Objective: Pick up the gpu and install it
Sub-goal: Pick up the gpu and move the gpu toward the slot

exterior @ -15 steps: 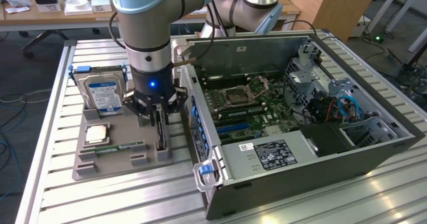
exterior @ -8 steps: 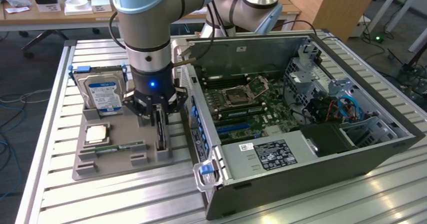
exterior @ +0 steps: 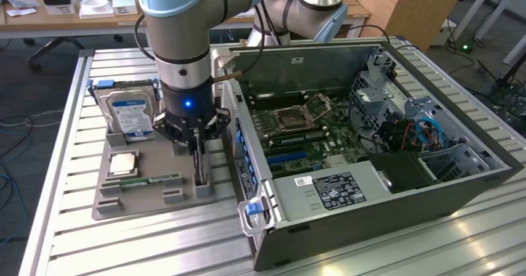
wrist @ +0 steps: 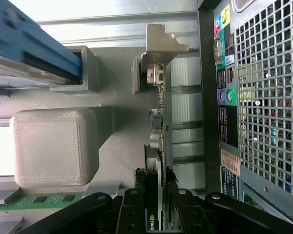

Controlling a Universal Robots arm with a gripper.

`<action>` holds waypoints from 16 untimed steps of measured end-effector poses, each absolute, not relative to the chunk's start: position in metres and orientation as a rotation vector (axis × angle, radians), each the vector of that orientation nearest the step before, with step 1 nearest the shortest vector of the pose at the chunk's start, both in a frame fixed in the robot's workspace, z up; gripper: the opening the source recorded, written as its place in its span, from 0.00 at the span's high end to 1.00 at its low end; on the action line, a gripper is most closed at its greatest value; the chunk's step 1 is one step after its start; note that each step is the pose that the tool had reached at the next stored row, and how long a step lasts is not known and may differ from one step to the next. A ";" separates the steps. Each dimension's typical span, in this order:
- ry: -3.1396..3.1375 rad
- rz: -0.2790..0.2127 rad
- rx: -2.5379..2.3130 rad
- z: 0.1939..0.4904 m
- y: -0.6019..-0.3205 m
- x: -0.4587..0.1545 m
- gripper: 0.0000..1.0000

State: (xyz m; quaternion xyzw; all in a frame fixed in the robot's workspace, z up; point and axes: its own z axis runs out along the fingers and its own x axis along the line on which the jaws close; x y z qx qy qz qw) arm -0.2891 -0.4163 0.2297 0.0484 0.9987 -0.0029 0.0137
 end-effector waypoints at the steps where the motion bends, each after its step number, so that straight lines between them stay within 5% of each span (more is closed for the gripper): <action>1: 3.110 -0.009 0.151 0.230 -0.416 -0.289 0.74; 16: 3.113 -0.008 0.094 0.228 -0.416 -0.289 0.74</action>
